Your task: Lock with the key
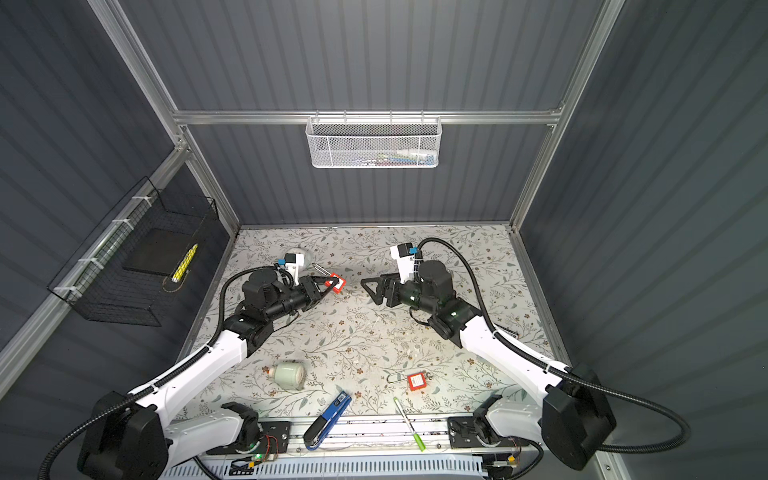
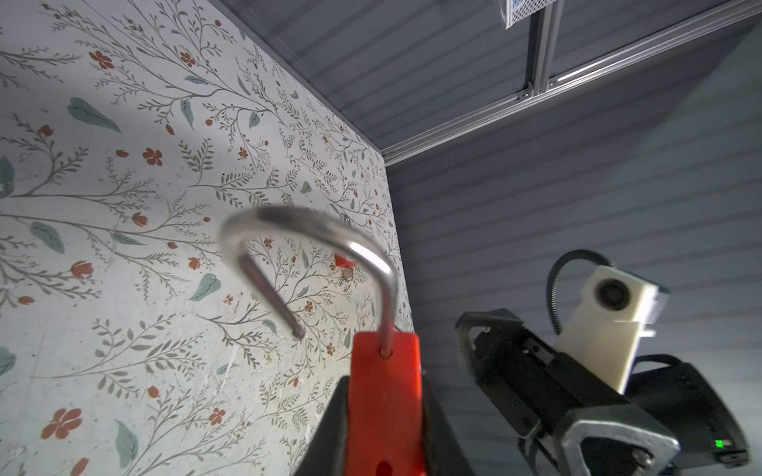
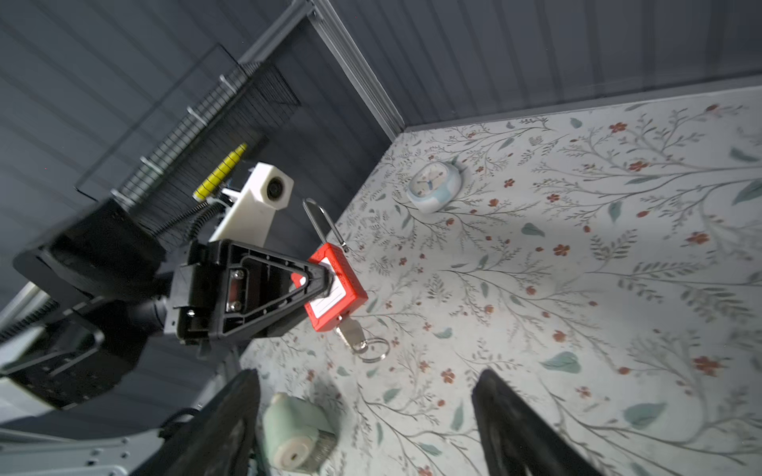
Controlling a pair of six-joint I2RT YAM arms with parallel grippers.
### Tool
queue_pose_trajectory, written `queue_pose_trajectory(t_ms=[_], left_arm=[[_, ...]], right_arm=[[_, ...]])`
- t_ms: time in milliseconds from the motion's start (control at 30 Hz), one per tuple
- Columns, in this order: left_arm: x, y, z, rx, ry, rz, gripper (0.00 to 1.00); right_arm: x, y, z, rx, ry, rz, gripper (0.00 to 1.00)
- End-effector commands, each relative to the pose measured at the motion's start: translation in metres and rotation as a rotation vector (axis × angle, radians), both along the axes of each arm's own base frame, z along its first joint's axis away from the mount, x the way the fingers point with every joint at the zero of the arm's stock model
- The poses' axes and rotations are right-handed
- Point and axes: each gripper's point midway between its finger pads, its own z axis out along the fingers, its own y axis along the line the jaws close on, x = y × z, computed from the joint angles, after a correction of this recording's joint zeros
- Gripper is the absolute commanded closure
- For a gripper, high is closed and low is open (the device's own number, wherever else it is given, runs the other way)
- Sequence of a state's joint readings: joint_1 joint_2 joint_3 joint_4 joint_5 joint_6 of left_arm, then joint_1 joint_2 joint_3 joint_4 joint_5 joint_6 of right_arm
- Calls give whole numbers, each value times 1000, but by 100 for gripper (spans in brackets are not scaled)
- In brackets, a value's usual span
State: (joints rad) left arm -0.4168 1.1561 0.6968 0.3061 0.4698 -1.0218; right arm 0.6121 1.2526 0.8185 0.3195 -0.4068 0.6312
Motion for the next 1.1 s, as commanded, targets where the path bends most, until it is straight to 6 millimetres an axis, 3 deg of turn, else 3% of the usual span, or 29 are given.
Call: queue_pose_trajectory(t_ms=[0,133,267,500,900,1067], left_arm=[[4,-4,45,-119,-85,4,100],[6,-7,57,-190,-88,-9,100],[8,-9,66,-223,-101,-13,100],[12,-9,71,-237,-108,-2,100],[11,-7,72,-249,-110,4,100],[12,-7,72,-252,-112,5,100]], right_arm=[[2,11,34,245,61,53,17],[5,39,46,403,155,189,18],[15,48,56,583,177,209,21],[11,74,53,570,176,244,24],[6,83,45,608,197,266,53],[6,81,43,626,203,258,58]])
